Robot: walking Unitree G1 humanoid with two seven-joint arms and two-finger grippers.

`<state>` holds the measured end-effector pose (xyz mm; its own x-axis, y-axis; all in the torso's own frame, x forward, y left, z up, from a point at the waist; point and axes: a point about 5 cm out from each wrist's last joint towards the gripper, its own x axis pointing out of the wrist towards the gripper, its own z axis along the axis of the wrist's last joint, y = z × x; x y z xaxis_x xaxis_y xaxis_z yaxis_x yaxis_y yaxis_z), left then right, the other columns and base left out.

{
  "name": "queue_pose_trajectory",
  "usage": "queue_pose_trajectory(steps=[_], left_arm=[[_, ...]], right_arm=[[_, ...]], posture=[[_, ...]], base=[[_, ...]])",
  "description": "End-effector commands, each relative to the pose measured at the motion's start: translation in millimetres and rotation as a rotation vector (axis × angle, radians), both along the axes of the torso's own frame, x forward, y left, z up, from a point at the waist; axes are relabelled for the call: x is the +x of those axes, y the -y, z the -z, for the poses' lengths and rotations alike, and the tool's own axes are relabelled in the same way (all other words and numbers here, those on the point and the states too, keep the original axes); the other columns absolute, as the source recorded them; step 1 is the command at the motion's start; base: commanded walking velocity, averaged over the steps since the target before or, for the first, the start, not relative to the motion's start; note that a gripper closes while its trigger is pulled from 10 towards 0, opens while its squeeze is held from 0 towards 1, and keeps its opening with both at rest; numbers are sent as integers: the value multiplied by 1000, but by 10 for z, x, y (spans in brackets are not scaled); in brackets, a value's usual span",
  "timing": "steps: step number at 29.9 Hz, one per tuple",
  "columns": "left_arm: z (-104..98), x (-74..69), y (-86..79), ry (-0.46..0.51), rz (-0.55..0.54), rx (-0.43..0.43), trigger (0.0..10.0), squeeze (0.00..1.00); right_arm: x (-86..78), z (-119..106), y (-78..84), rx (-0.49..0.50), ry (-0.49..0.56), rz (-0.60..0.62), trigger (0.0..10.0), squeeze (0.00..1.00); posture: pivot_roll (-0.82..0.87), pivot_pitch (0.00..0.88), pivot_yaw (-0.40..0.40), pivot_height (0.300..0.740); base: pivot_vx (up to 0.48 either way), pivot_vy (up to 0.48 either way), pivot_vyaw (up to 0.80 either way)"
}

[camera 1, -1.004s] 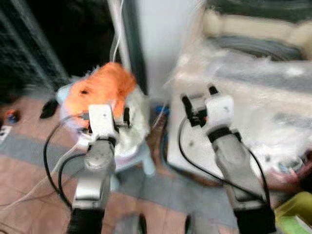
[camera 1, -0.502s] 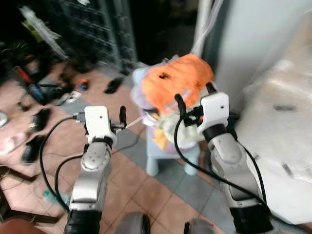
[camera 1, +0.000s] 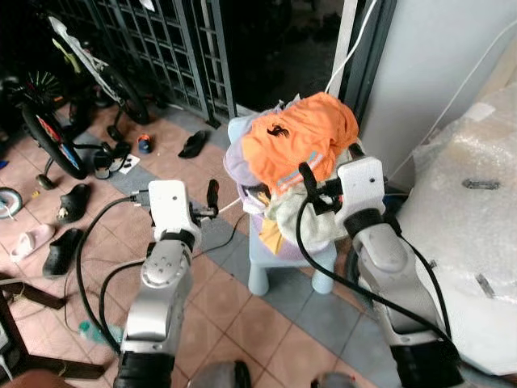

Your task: Clothes washing

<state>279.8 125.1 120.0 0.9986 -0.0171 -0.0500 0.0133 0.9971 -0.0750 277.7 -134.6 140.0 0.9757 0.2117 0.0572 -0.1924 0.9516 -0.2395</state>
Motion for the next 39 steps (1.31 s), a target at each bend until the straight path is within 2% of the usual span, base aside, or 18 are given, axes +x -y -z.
queue_pose_trajectory(steps=[1,10,12,14,18,21,23,24,25,29,30,31,32,34,35,37,38,39], left_arm=[[21,-34,-47,-7,-12,1,10000,0],[24,-40,-35,-12,-1,6,10000,0],[22,-39,-32,-11,0,5,10000,0],[33,-45,-35,-22,-4,4,10000,0],[46,-59,-49,-34,-20,25,10000,0],[68,-112,-98,-51,-11,38,10000,0],[71,-127,-114,-54,-9,43,10000,0],[73,-138,-128,-56,-10,48,10000,0],[69,-163,-159,-58,-14,57,10000,0],[94,-235,-196,-76,-27,67,10000,0],[94,-235,-196,-76,-27,67,10000,0],[96,-244,-202,-79,-31,68,10000,0],[92,-247,-209,-79,-35,69,10000,0],[89,-249,-214,-78,-39,70,10000,0],[82,-250,-223,-78,-41,72,10000,0],[75,-253,-229,-79,-41,74,10000,0],[73,-256,-232,-81,-39,77,10000,0],[72,-257,-235,-83,-38,79,10000,0]], right_arm=[[-54,132,18,27,-69,-7,10000,0],[-72,199,103,-61,-76,20,10000,0],[-81,211,99,-40,-89,-7,10000,0],[-86,252,141,57,-136,19,10000,0],[-85,284,179,85,-165,47,10000,0],[-98,379,183,47,-260,-71,10000,0],[-80,398,195,36,-277,-93,10000,0],[-47,406,205,23,-283,-104,10000,0],[86,388,243,3,-270,-87,10000,0],[319,420,292,-44,-265,-4,10000,0],[319,420,292,-44,-265,-4,10000,0],[366,416,280,-35,-259,12,8118,0],[414,405,256,-10,-255,27,2235,0],[441,397,239,10,-254,36,2235,0],[507,376,183,52,-249,65,0,0],[546,349,115,87,-248,73,0,0],[551,338,66,107,-249,63,2431,0],[550,334,24,111,-250,53,3843,0]], posture=[[-51,95,100,740],[-49,97,104,740],[-48,96,104,740],[-50,98,104,740],[-44,101,108,740],[-23,112,111,740],[-14,113,108,740],[-10,114,106,740],[6,121,98,740],[33,119,90,740],[33,119,90,740],[33,119,90,740],[45,120,89,740],[45,120,89,740],[49,121,91,740],[57,122,98,740],[58,121,101,740],[57,121,102,740]], base=[[428,0,0],[422,0,0],[416,0,0],[364,0,0],[83,0,0],[0,0,0],[0,0,0],[0,0,0],[0,0,0],[0,0,0],[0,0,0],[0,0,0],[0,0,0],[0,0,0],[0,0,0],[0,0,0],[0,0,0],[0,0,0]])
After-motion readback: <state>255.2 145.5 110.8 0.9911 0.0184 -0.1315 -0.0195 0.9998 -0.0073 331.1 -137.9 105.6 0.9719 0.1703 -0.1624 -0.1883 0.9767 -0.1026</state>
